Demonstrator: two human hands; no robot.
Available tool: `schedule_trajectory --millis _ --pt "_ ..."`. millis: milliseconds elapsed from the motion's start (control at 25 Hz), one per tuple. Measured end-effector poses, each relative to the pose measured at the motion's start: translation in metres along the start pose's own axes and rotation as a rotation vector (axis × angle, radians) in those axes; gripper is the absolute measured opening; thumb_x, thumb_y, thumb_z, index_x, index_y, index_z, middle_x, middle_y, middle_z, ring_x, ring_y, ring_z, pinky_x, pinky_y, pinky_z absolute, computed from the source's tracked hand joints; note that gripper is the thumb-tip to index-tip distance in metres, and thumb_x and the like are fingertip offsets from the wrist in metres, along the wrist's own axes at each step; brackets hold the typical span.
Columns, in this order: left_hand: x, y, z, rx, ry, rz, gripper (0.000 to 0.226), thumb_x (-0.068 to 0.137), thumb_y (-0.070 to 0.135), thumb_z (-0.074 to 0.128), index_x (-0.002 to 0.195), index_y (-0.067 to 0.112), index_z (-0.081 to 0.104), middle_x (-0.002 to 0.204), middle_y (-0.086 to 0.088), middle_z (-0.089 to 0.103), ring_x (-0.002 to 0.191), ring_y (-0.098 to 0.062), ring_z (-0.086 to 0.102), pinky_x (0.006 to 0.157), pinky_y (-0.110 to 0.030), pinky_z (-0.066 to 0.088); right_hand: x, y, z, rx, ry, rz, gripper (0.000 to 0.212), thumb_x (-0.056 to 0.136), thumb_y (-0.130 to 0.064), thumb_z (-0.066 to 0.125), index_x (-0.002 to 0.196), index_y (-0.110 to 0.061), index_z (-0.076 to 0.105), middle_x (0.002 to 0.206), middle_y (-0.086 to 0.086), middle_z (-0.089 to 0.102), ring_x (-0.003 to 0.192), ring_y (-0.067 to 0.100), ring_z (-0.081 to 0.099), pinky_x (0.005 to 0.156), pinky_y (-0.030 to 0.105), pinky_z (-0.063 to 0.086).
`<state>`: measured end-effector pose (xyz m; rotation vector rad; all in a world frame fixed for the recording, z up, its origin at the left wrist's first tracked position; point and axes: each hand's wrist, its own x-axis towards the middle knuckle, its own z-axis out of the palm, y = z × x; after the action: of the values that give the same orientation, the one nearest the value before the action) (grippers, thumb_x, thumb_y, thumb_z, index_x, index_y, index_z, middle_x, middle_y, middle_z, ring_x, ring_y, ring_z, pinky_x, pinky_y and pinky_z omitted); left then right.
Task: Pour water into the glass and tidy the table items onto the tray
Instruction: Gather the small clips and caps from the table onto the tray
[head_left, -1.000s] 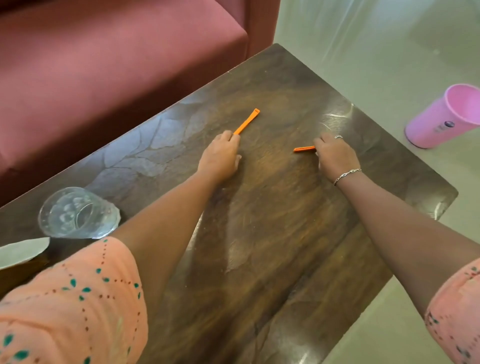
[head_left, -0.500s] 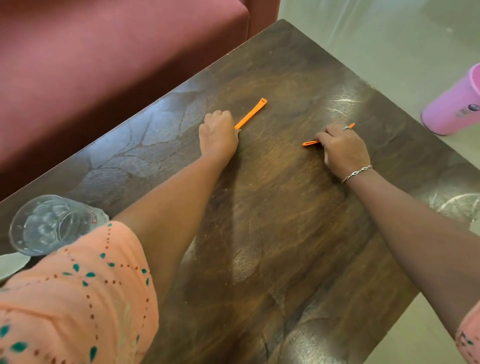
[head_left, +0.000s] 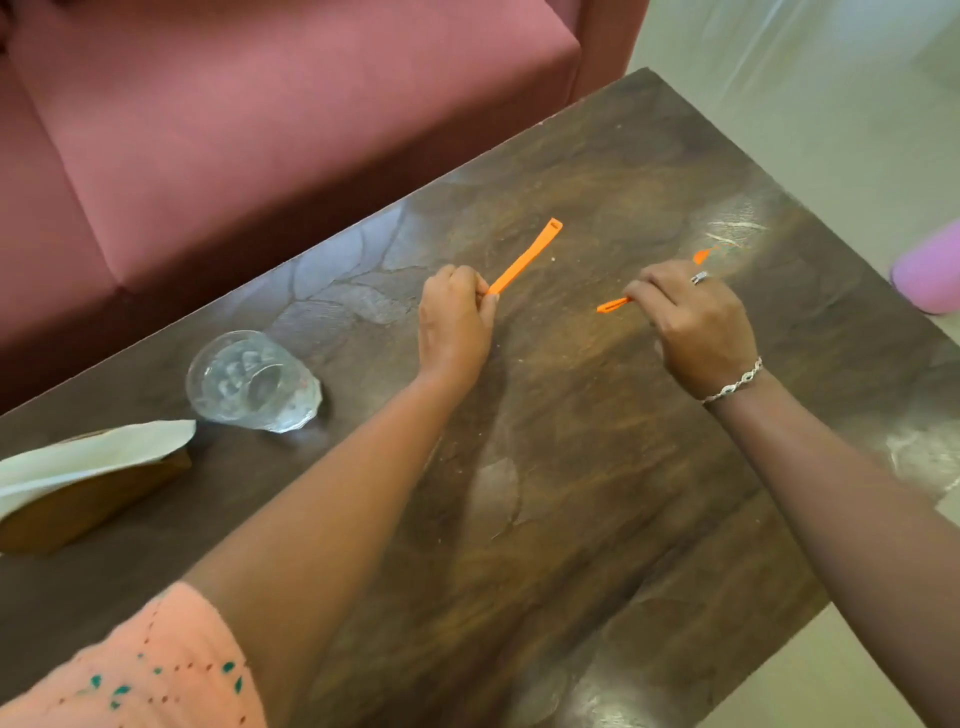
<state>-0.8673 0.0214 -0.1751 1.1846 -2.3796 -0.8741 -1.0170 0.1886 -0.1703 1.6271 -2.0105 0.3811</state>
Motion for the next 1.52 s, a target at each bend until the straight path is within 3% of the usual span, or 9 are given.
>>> schedule_trajectory --millis 280,400,520,880,1040,1280,1520 --pt "-0.095 -0.043 -0.080 -0.068 0.057 -0.029 0.006 0.079 0.007 0.065 0.076 0.004 0.061 0.078 -0.010 0.058 0.079 -0.028 0.053 0.066 -0.030 0.033 0.016 -0.113 -0.048 0.110 0.059 -0.126 0.024 0.088 0.004 0.047 0.075 0.000 0.067 0.075 0.013 0.066 0.068 0.030 0.064 0.072 0.033 0.042" --pt "-0.131 -0.071 -0.120 -0.067 0.093 -0.064 0.006 0.080 0.008 0.065 0.076 0.005 0.061 0.076 -0.004 0.054 0.079 -0.024 0.051 0.063 -0.024 0.029 0.028 -0.171 -0.064 0.148 0.067 -0.182 0.016 0.081 0.007 0.056 0.073 -0.001 0.067 0.073 0.012 0.066 0.067 0.029 0.064 0.073 0.032 0.041" --pt "-0.163 -0.109 -0.160 -0.046 0.126 -0.102 0.006 0.079 0.008 0.065 0.076 0.006 0.061 0.079 -0.008 0.059 0.078 -0.025 0.051 0.065 -0.027 0.031 0.039 -0.230 -0.075 0.198 0.055 -0.230 0.012 0.077 0.008 0.062 0.072 -0.002 0.067 0.072 0.011 0.065 0.067 0.029 0.063 0.072 0.031 0.041" --pt "-0.251 -0.226 -0.290 -0.016 0.287 -0.243 0.007 0.078 0.005 0.068 0.074 0.005 0.062 0.075 0.002 0.051 0.073 -0.014 0.044 0.059 -0.019 0.024 0.078 -0.409 -0.085 0.374 0.060 -0.327 0.027 0.085 0.009 0.045 0.072 0.000 0.066 0.071 0.012 0.064 0.067 0.030 0.063 0.072 0.031 0.041" --pt "-0.298 -0.280 -0.337 -0.002 0.380 -0.365 0.010 0.076 0.005 0.070 0.071 0.006 0.061 0.072 0.003 0.052 0.071 -0.016 0.047 0.058 -0.018 0.027 0.091 -0.487 -0.083 0.477 0.014 -0.401 0.044 0.096 0.000 0.029 0.073 0.000 0.067 0.072 0.012 0.065 0.067 0.029 0.064 0.071 0.032 0.044" --pt "-0.367 -0.359 -0.408 0.017 0.600 -0.558 0.010 0.075 0.001 0.071 0.074 0.005 0.062 0.073 -0.007 0.058 0.068 -0.027 0.056 0.064 -0.036 0.044 0.115 -0.594 -0.076 0.637 -0.025 -0.588 0.046 0.099 -0.005 0.029 0.075 -0.001 0.068 0.074 0.012 0.066 0.066 0.028 0.063 0.059 0.034 0.052" --pt "-0.404 -0.445 -0.458 0.101 0.846 -0.885 0.006 0.077 0.001 0.068 0.074 -0.001 0.063 0.073 -0.016 0.061 0.069 -0.034 0.058 0.065 -0.037 0.041 0.135 -0.692 -0.063 0.758 -0.020 -0.735 0.044 0.099 -0.005 0.032 0.074 0.000 0.069 0.074 0.011 0.066 0.066 0.029 0.063 0.062 0.036 0.050"
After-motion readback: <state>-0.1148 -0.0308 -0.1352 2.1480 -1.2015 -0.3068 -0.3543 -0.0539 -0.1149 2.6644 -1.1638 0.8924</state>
